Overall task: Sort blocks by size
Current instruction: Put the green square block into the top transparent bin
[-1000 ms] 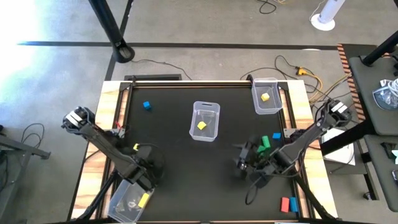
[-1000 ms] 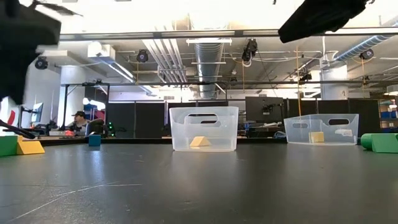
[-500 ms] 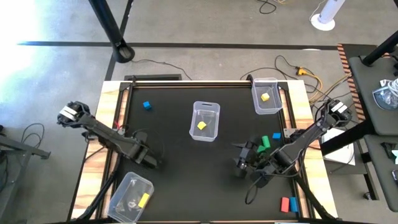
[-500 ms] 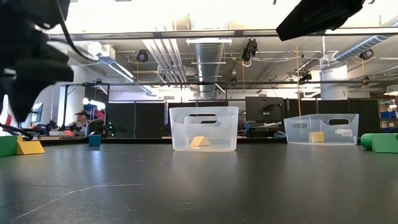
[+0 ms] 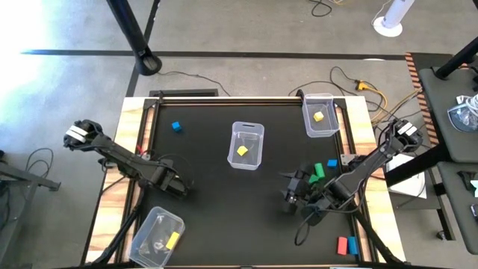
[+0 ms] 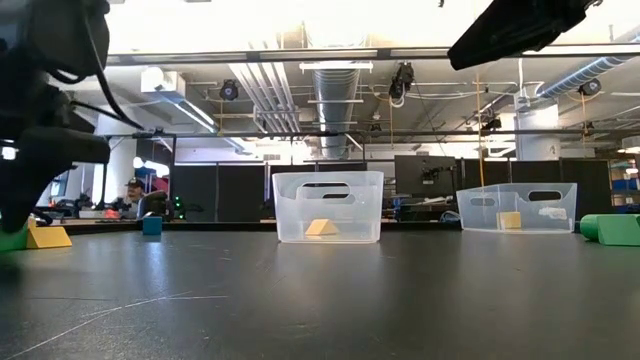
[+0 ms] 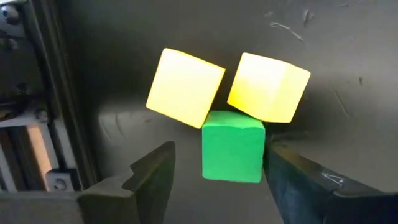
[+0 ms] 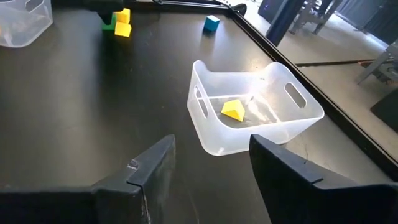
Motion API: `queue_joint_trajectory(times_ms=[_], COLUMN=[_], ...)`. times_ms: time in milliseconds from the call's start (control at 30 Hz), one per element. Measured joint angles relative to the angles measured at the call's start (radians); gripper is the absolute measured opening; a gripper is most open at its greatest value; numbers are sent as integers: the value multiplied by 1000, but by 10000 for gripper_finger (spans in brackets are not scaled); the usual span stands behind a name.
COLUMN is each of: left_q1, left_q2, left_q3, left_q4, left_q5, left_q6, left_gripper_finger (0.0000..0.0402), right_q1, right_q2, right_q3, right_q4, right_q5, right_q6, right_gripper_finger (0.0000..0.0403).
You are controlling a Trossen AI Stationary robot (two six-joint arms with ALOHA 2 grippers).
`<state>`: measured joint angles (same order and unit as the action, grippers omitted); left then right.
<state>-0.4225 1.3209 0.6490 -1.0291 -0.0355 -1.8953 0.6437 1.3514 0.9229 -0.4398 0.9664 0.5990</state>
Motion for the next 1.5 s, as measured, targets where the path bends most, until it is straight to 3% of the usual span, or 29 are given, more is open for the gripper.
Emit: queue_joint_trajectory(times_ms=[433, 533, 700, 833, 1033, 1133, 1300, 1433, 1500], left_q1=[1, 1, 2, 1, -34, -58, -80, -70, -59], left_q2=[10, 11, 14, 16, 15, 16, 38, 108, 157], left_q3=[-84, -76, -65, -41, 128, 223, 274, 234, 210], left_q4=[132, 135, 137, 132, 143, 177, 512, 913, 1098], left_q5=[-23, -27, -33, -42, -65, -179, -384, -396, -351], left_q6=[-6, 2, 10, 116, 363, 538, 862, 1135, 1226], left_gripper_finger=[220, 197, 121, 116, 116, 116, 116, 116, 116], right_q1=[0, 0, 0, 0, 1, 17, 44, 53, 53], right_q2=[0, 0, 1, 1, 8, 45, 225, 446, 538], right_q3=[-1, -1, -1, -3, -47, -104, -174, -152, -119], right_q4=[0, 0, 0, -5, 49, 254, 892, 1379, 1573], right_q5=[0, 1, 1, 2, 4, 6, -3, -25, 2], right_q6=[-11, -17, -22, -74, -251, -424, -879, -1269, -1443], right_gripper_finger=[193, 196, 198, 199, 199, 198, 190, 188, 190])
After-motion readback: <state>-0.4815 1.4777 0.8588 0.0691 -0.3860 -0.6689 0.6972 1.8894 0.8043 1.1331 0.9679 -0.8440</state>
